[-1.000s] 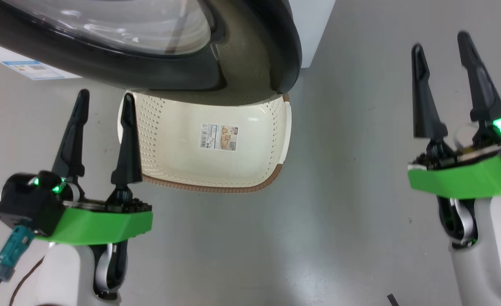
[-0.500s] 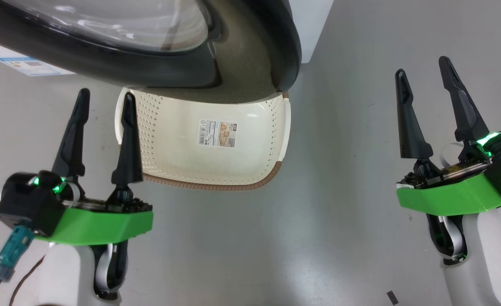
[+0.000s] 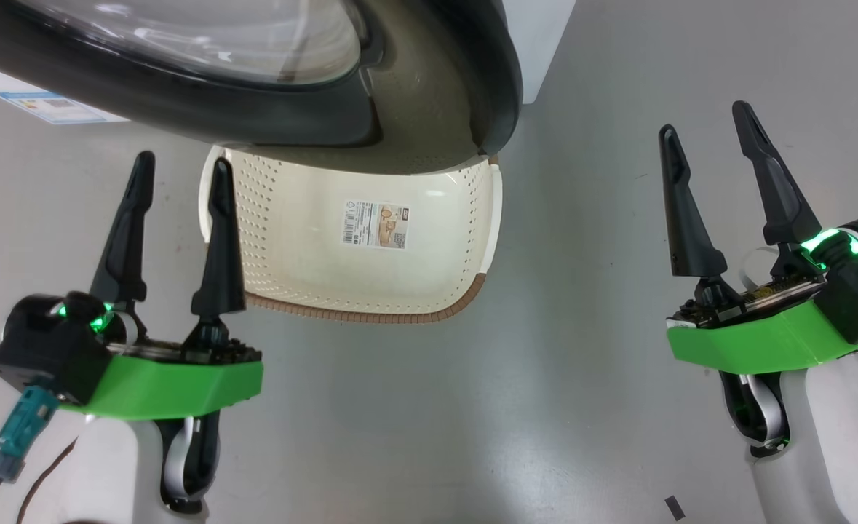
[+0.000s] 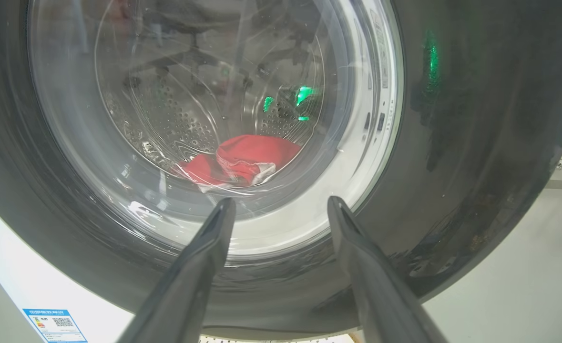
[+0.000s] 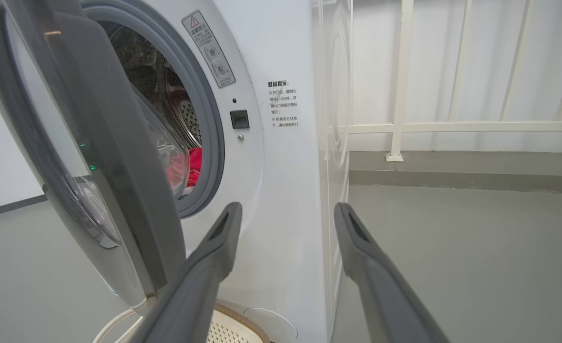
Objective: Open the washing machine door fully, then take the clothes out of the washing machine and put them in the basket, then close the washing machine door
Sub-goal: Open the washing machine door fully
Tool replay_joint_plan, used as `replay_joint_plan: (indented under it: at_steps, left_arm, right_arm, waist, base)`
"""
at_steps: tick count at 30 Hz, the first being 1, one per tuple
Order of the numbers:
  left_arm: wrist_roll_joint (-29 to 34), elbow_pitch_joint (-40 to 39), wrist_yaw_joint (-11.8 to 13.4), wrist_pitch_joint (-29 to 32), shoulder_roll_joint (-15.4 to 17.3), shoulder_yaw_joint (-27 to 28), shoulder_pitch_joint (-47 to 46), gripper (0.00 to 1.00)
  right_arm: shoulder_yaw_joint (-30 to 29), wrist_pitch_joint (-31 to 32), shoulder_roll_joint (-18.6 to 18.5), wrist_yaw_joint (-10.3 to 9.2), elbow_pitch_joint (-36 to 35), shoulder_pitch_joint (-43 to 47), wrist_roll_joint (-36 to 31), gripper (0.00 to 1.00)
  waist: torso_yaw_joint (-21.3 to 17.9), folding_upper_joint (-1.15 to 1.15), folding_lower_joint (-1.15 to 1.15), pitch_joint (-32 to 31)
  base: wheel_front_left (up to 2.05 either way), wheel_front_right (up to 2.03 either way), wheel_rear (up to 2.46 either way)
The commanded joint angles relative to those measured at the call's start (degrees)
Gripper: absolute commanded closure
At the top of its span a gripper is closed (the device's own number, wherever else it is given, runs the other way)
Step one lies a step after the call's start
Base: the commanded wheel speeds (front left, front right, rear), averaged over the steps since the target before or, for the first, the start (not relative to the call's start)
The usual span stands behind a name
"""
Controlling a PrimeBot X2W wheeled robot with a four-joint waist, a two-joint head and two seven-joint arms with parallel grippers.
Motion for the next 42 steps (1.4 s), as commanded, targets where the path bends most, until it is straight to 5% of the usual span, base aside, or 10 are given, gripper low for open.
replay_joint_plan:
  at_steps: [1, 4, 12, 24, 33, 42]
  left_arm:
    - [-0.2, -1.5, 0.4, -0.3, 1.4, 1.6, -0.2, 0.00]
    - [-0.1, -1.5, 0.5, -0.3, 1.4, 1.6, -0.3, 0.00]
    - [0.0, -1.4, 0.8, -0.3, 1.4, 1.7, -0.2, 0.00]
    - [-0.5, -1.0, 0.9, -0.3, 1.4, 1.4, 0.0, 0.00]
    - [-0.9, -1.0, 1.3, -0.3, 1.4, 1.4, 0.3, 0.00]
    - [-0.3, -0.5, 1.6, -0.3, 1.4, 0.5, 0.3, 0.00]
  right_arm:
    - [1.4, -0.3, 0.5, 0.20, -1.2, -0.1, -0.1, 0.71]
    - [1.7, -0.3, 0.5, 0.20, -0.6, -0.5, 0.2, 1.00]
    - [4.8, -0.3, 0.5, 0.20, 5.3, -5.4, 9.4, 1.00]
    - [15.2, 0.6, 0.4, 0.20, 15.0, -20.0, 48.2, 1.00]
    - [14.8, 18.7, -0.7, 0.20, 15.3, -28.7, 79.7, 1.00]
    - [14.7, 42.4, -3.2, 0.20, 23.8, -37.7, 93.9, 1.00]
  waist:
    - [0.0, 0.00, 0.00, 0.0]
    - [0.0, 0.00, 0.00, 0.1]
    - [-0.2, 0.00, 0.00, -0.1]
    - [0.7, 0.00, 0.00, -0.5]
    - [1.1, 0.00, 0.00, -0.4]
    - [1.7, 0.00, 0.00, -0.5]
  base:
    - [0.00, 0.00, 0.00]
    - [0.00, 0.00, 0.00]
    - [0.00, 0.00, 0.00]
    - [0.00, 0.00, 0.00]
    - [0.00, 0.00, 0.00]
    - [0.00, 0.00, 0.00]
